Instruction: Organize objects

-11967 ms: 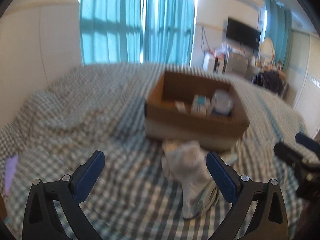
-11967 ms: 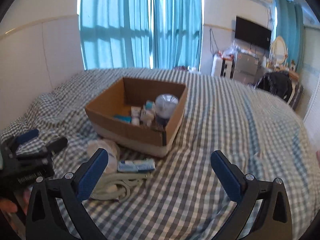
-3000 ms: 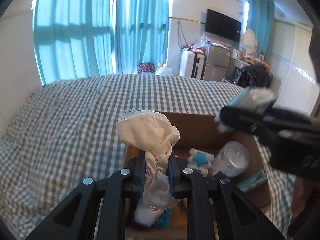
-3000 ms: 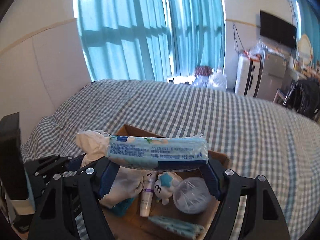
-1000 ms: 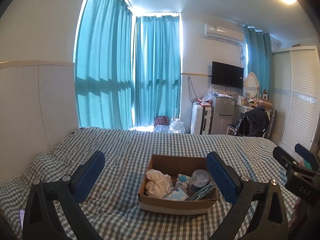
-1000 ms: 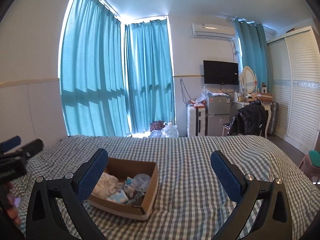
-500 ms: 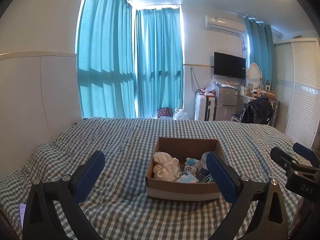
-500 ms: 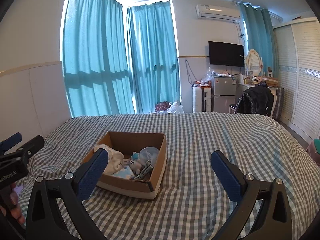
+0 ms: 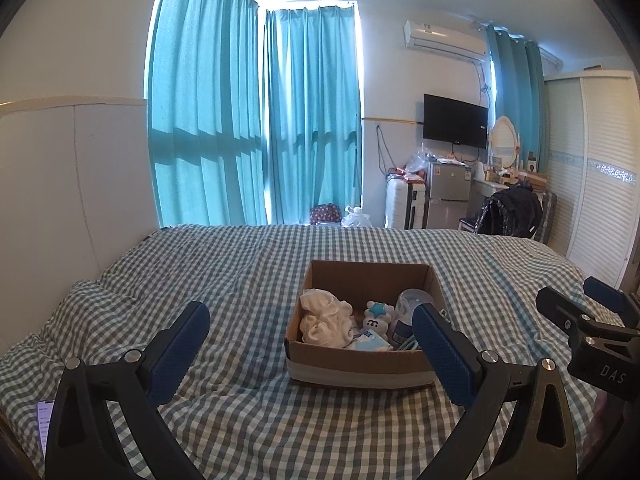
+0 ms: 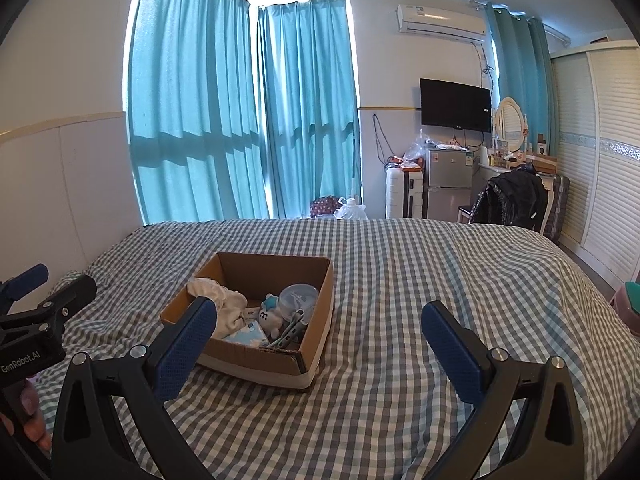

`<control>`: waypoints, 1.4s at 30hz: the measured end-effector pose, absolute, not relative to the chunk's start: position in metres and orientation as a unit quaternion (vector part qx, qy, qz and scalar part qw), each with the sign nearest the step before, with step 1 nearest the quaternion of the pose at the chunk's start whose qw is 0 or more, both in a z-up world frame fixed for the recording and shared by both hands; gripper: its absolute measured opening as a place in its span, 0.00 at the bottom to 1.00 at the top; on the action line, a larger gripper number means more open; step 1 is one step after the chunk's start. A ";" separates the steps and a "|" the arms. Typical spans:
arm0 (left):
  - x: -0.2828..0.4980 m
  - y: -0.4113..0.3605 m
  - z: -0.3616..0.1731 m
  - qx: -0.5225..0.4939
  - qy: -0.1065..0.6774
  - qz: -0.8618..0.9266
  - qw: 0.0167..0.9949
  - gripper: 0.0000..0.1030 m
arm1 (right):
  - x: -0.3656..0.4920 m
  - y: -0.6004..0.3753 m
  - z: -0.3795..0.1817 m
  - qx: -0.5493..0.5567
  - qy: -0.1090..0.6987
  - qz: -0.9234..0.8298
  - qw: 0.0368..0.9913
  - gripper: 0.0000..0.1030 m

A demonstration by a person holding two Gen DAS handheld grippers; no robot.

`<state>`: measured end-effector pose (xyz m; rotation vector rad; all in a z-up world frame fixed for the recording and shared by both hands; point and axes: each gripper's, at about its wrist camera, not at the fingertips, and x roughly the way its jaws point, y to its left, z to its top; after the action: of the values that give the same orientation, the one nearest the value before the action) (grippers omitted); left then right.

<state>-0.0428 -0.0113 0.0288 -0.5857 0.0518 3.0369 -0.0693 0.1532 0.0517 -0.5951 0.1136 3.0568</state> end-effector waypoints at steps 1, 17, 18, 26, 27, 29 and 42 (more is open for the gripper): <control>-0.042 -0.011 0.029 -0.189 0.017 0.982 0.023 1.00 | -0.070 0.153 0.052 -0.192 0.036 0.981 0.014 1.00; -0.040 -0.015 0.028 -0.185 0.017 0.983 0.017 1.00 | -0.071 0.149 0.049 -0.197 0.031 0.980 0.014 1.00; -0.040 -0.015 0.028 -0.184 0.017 0.983 0.017 1.00 | -0.071 0.148 0.049 -0.197 0.031 0.980 0.014 1.00; -0.040 -0.017 0.029 -0.187 0.013 0.982 0.013 1.00 | -0.073 0.148 0.048 -0.200 0.029 0.979 0.014 1.00; -0.040 -0.017 0.029 -0.187 0.013 0.982 0.013 1.00 | -0.073 0.147 0.048 -0.200 0.029 0.979 0.015 1.00; -0.040 -0.017 0.029 -0.187 0.014 0.982 0.013 1.00 | -0.073 0.147 0.047 -0.201 0.029 0.979 0.015 1.00; -0.040 -0.016 0.027 -0.189 0.015 0.982 0.016 1.00 | -0.073 0.146 0.045 -0.204 0.030 0.978 0.013 1.00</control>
<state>-0.0402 -0.0165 0.0267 -0.5888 0.0451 3.0531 -0.0733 0.1463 0.0448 -0.6358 0.0921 3.0482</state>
